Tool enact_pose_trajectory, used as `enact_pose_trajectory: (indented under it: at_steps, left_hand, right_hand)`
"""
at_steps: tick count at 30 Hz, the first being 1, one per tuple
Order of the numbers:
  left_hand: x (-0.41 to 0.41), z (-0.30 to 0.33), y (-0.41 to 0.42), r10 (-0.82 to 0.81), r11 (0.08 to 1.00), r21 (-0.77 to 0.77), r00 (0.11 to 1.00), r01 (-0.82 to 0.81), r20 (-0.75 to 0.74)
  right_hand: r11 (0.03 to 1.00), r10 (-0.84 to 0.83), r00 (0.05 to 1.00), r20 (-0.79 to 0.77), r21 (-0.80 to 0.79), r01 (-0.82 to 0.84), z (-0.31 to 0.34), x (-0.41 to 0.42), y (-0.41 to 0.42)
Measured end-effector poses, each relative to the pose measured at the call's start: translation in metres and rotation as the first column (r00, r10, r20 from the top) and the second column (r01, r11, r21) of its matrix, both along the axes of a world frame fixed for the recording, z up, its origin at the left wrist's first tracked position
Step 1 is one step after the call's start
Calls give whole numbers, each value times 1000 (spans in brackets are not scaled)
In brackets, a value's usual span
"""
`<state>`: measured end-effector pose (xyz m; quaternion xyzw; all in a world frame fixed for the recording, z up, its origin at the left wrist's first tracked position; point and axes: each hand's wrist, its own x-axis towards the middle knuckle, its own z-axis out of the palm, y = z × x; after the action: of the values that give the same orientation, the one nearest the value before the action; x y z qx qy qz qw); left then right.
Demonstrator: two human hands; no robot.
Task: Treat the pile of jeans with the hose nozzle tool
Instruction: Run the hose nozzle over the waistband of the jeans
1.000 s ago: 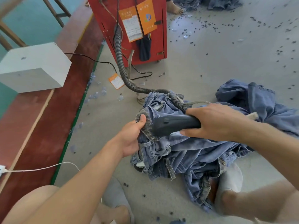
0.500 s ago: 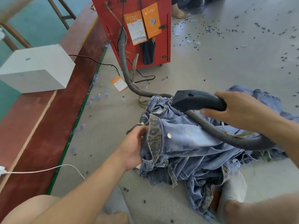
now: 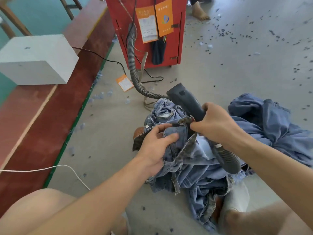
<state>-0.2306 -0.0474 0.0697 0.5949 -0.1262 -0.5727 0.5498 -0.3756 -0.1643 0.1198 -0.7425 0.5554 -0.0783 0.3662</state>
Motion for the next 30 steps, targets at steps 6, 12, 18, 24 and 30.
enact_pose_trajectory:
  at_steps: [6,12,18,24,30]
  left_hand:
    - [17,7,5,-229,912,206,857,355,-462]
    - [8,-4,2,-242,966,22,930,258,-277]
    - [23,-2,-10,-78,997,-34,965,72,-251]
    - [37,11,-10,-27,999,-48,946,12,-324]
    - [36,9,-8,-67,997,-59,927,49,-370]
  right_hand:
    - [921,-177,912,370,389,21,2,-11,-17]
    - [988,7,989,150,154,-30,0,-6,-16]
    - [997,-70,989,130,-4,71,2,-15,-16]
    - [906,340,940,-12,-264,-331,46,-58,-16]
    - [778,575,797,-185,-181,-602,37,-74,1]
